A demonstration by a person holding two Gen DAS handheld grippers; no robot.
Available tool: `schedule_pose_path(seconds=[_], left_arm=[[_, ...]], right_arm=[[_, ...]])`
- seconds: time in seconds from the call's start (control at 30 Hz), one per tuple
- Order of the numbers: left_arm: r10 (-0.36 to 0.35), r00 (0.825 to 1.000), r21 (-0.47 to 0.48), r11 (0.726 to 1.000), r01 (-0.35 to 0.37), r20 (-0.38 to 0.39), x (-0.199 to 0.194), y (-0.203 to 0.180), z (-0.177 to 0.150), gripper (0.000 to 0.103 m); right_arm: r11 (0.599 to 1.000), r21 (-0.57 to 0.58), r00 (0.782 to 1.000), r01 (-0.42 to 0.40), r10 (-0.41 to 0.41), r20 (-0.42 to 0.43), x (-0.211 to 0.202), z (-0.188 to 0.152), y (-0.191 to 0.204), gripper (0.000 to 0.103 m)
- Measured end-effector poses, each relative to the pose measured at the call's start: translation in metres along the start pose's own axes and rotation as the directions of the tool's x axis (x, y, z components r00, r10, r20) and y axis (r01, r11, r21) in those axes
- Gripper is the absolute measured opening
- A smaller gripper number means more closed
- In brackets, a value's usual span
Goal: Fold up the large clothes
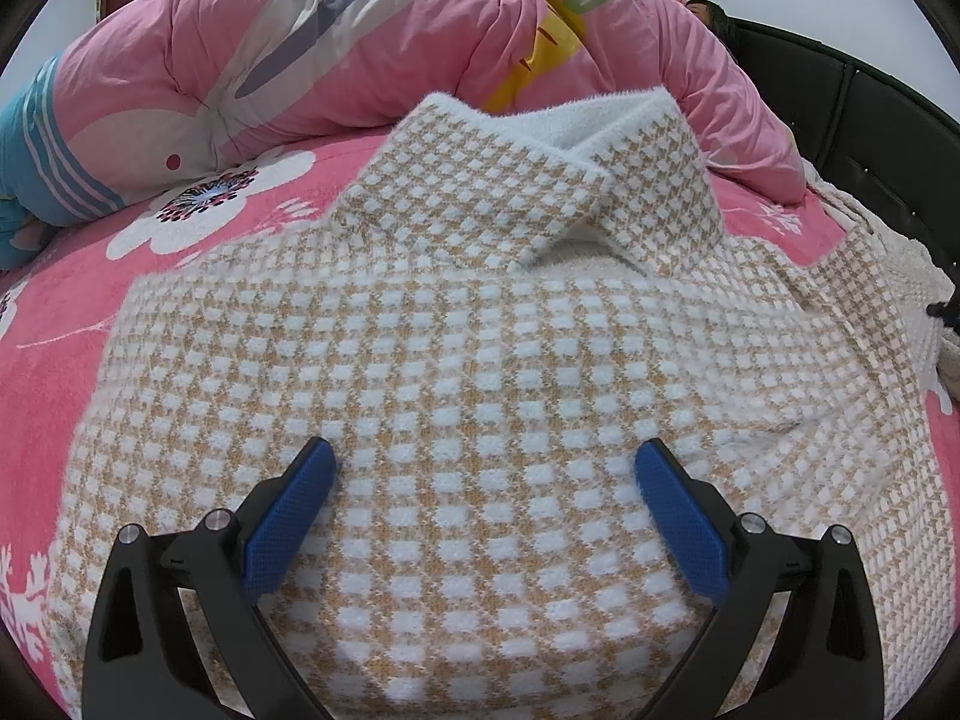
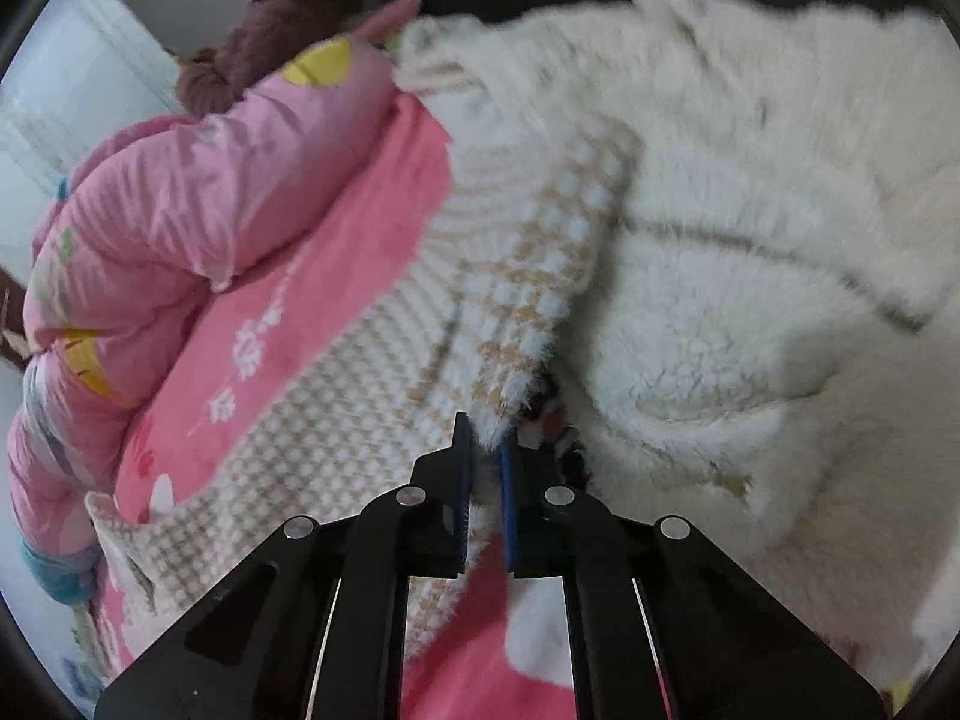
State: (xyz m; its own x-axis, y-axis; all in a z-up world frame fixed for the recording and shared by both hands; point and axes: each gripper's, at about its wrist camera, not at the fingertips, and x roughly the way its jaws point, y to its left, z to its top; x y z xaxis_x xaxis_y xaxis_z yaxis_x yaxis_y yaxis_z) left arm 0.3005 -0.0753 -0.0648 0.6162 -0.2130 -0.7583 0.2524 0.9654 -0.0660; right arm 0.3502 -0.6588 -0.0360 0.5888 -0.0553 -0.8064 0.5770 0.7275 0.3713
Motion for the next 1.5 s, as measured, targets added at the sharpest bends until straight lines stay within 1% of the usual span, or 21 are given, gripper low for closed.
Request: schedule_pose_path(seconds=[0.13,0.3,0.4,0.53,0.63,0.7,0.8,0.83,0.9,0.93,0.97,1.03,1.07,1.13,1.17,1.2,1.23,1.27,1.3,1.43,1.5], left_arm=[[0.0,1.0,-0.001,1.0,0.0,0.0,0.001,0.001,0.0,0.098],[-0.01,1.0,0.003,1.0,0.01,-0.005,-0.001,0.001,0.0,0.098],[-0.07,0.997,0.008,0.997,0.071,-0.027,-0.009,0.008,0.007,0.098],[-0.049,0.999,-0.002,0.999,0.049,-0.007,-0.034,0.027,0.013,0.098],[-0.047,0.999,-0.007,0.999,0.047,-0.002,-0.051,0.044,0.013,0.098],[-0.045,0.999,-0.006,0.999,0.045,-0.005,-0.064,0.051,0.006,0.098],[-0.029,0.999,-0.007,1.0,0.029,-0.013,-0.07,0.065,-0.002,0.098],[-0.023,1.0,-0.01,1.0,0.022,-0.02,-0.071,0.069,-0.006,0.098],[-0.021,0.999,-0.017,1.0,0.021,-0.03,-0.078,0.077,-0.018,0.098],[-0.022,0.999,-0.022,1.0,0.021,-0.035,-0.079,0.081,-0.022,0.098],[-0.024,0.999,-0.026,0.999,0.023,-0.038,-0.082,0.085,-0.027,0.098],[-0.027,0.999,-0.033,0.999,0.026,-0.043,-0.083,0.093,-0.032,0.098],[-0.031,0.999,-0.037,0.999,0.029,-0.043,-0.085,0.097,-0.035,0.098],[-0.05,0.998,-0.049,0.998,0.048,-0.04,-0.086,0.104,-0.032,0.098],[-0.061,0.998,-0.056,0.997,0.059,-0.034,-0.088,0.106,-0.032,0.098],[-0.079,0.997,-0.067,0.995,0.077,-0.025,-0.089,0.109,-0.03,0.098],[-0.096,0.995,-0.078,0.992,0.095,-0.017,-0.09,0.11,-0.028,0.098],[-0.111,0.994,-0.088,0.99,0.11,-0.009,-0.093,0.111,-0.027,0.098],[-0.134,0.991,-0.099,0.986,0.134,0.002,-0.093,0.111,-0.025,0.098],[-0.233,0.972,-0.154,0.96,0.234,0.027,-0.088,0.109,-0.015,0.098],[-0.261,0.965,-0.193,0.946,0.26,0.025,-0.081,0.109,-0.013,0.097]], right_arm=[[0.997,-0.066,0.994,-0.03,0.037,0.104,-0.039,-0.005,0.029,0.006],[0.977,-0.201,0.972,-0.067,0.109,0.208,-0.092,-0.023,0.084,0.006],[0.943,-0.323,0.953,-0.085,0.171,0.248,-0.125,-0.043,0.131,0.006],[0.857,-0.501,0.924,-0.121,0.281,0.258,-0.16,-0.082,0.2,0.006],[0.774,-0.61,0.906,-0.17,0.366,0.211,-0.171,-0.118,0.247,0.006],[0.706,-0.667,0.892,-0.238,0.431,0.137,-0.169,-0.15,0.28,0.006],[0.639,-0.717,0.89,-0.278,0.452,0.057,-0.148,-0.191,0.313,0.006],[0.619,-0.731,0.897,-0.286,0.442,0.024,-0.136,-0.207,0.322,0.006],[0.569,-0.759,0.916,-0.316,0.39,-0.089,-0.095,-0.25,0.339,0.01],[0.55,-0.768,0.924,-0.328,0.358,-0.138,-0.081,-0.264,0.342,0.011],[0.527,-0.774,0.929,-0.35,0.298,-0.218,-0.055,-0.288,0.344,0.016],[0.503,-0.769,0.919,-0.395,0.236,-0.317,-0.031,-0.318,0.339,0.025],[0.496,-0.771,0.917,-0.399,0.218,-0.334,-0.026,-0.324,0.335,0.028],[0.475,-0.781,0.913,-0.406,0.243,-0.327,-0.03,-0.329,0.322,0.03],[0.467,-0.766,0.896,-0.442,0.268,-0.354,-0.036,-0.324,0.314,0.046],[0.472,-0.739,0.876,-0.481,0.295,-0.382,-0.041,-0.318,0.307,0.054],[0.478,-0.712,0.857,-0.513,0.322,-0.402,-0.047,-0.313,0.302,0.071],[0.478,-0.693,0.841,-0.539,0.344,-0.417,-0.053,-0.312,0.296,0.076],[0.48,-0.668,0.822,-0.569,0.368,-0.435,-0.058,-0.303,0.286,0.076],[0.54,-0.602,0.809,-0.588,0.405,-0.426,-0.067,-0.29,0.255,0.076],[0.578,-0.536,0.788,-0.616,0.443,-0.428,-0.064,-0.282,0.236,0.076]])
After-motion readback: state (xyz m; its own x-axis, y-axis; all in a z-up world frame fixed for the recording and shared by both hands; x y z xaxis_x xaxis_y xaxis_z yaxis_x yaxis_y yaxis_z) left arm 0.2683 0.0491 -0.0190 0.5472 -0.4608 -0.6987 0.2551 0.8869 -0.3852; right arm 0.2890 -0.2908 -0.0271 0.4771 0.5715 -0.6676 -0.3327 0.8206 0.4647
